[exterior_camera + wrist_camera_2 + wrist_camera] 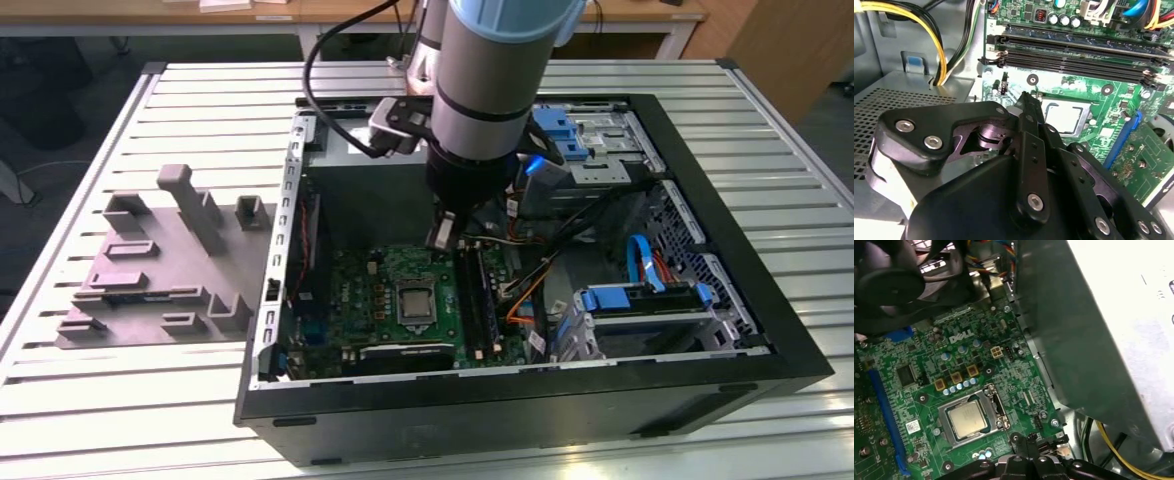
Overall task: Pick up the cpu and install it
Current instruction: 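Install the first cpu locking lever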
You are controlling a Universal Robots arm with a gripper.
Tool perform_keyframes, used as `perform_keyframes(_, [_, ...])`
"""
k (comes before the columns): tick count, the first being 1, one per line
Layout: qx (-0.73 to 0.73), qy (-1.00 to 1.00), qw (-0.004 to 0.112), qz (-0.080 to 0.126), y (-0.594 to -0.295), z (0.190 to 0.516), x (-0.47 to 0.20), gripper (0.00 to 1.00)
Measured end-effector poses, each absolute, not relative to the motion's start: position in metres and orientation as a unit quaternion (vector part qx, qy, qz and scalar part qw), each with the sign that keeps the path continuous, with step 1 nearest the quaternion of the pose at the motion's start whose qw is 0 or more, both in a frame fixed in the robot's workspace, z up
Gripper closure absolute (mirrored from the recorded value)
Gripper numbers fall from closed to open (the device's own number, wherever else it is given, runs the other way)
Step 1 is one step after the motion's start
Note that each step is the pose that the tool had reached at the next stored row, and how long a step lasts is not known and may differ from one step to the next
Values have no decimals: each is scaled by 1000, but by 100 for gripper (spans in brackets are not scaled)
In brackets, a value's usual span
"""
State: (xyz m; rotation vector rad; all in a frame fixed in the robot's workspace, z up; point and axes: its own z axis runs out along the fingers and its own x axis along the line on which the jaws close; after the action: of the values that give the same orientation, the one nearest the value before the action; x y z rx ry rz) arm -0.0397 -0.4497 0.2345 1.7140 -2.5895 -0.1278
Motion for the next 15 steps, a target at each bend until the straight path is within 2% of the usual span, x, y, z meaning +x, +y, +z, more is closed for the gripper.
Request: perform_keyframes(15, [561, -827, 17, -41, -460, 235, -40, 89])
